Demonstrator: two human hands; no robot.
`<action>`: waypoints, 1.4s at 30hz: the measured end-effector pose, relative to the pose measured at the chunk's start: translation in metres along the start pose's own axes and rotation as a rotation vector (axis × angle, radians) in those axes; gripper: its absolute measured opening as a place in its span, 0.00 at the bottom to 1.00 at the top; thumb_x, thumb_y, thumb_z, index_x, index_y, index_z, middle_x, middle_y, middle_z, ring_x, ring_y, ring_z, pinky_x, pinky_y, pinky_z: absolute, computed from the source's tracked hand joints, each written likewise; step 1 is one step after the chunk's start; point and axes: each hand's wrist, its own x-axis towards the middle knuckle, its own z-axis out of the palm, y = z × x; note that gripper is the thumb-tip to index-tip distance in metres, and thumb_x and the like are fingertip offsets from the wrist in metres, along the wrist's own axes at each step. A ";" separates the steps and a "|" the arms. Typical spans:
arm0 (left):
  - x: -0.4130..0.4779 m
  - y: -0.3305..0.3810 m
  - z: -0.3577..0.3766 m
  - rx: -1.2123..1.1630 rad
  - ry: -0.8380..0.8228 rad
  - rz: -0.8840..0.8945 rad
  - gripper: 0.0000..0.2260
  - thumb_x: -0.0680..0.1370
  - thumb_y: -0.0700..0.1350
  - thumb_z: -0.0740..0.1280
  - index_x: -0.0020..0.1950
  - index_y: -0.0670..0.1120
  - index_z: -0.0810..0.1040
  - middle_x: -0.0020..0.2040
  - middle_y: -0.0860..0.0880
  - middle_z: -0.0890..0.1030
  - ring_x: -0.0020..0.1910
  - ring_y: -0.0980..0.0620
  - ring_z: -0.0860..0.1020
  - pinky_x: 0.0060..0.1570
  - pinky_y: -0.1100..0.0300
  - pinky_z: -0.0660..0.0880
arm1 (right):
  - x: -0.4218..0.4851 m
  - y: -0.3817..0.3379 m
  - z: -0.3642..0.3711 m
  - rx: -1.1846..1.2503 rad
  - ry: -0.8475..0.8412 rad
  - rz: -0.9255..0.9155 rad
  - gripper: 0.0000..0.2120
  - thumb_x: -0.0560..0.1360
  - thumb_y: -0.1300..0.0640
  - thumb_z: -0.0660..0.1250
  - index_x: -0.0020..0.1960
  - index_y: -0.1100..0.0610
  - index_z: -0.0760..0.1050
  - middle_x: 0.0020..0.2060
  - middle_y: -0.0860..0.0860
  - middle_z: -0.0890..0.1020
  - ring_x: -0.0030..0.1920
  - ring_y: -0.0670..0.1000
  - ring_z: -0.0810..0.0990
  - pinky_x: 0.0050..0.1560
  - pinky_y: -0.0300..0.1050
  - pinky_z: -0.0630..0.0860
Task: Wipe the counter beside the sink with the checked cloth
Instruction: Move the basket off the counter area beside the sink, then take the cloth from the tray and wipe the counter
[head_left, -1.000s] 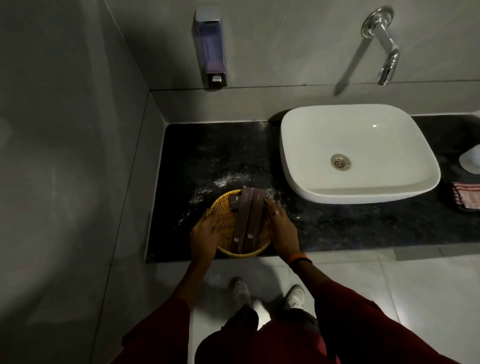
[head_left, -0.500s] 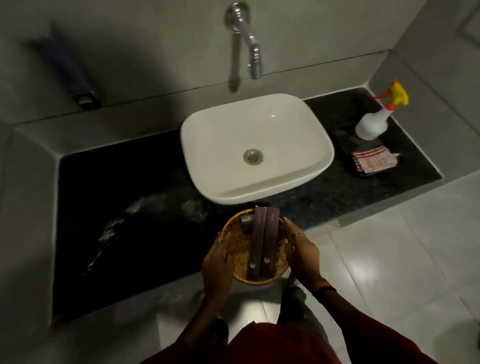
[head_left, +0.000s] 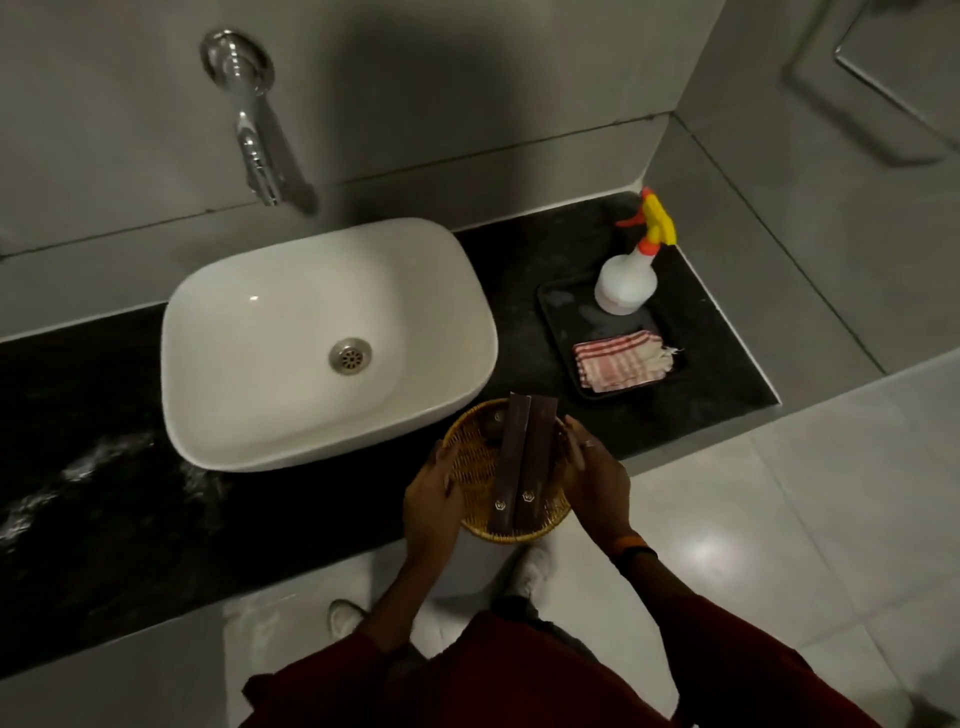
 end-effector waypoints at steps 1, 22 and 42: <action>0.004 0.006 0.007 0.000 0.017 -0.009 0.25 0.76 0.30 0.64 0.71 0.47 0.75 0.66 0.43 0.81 0.60 0.45 0.81 0.57 0.63 0.73 | 0.009 0.004 -0.004 0.035 -0.025 -0.008 0.20 0.82 0.50 0.64 0.73 0.46 0.70 0.66 0.49 0.81 0.64 0.50 0.81 0.61 0.40 0.75; 0.080 0.148 0.111 0.216 0.038 0.413 0.13 0.80 0.44 0.65 0.65 0.45 0.77 0.66 0.43 0.76 0.65 0.45 0.74 0.67 0.51 0.73 | 0.166 0.053 -0.077 -0.235 -0.111 -0.118 0.19 0.80 0.56 0.66 0.68 0.63 0.74 0.69 0.62 0.76 0.70 0.63 0.74 0.72 0.60 0.70; 0.172 0.195 0.144 0.070 -0.332 0.063 0.13 0.78 0.40 0.67 0.32 0.46 0.75 0.36 0.44 0.81 0.36 0.49 0.79 0.42 0.50 0.76 | 0.216 0.039 -0.100 0.222 -0.197 -0.014 0.10 0.70 0.62 0.75 0.51 0.57 0.85 0.50 0.54 0.87 0.54 0.52 0.84 0.62 0.54 0.79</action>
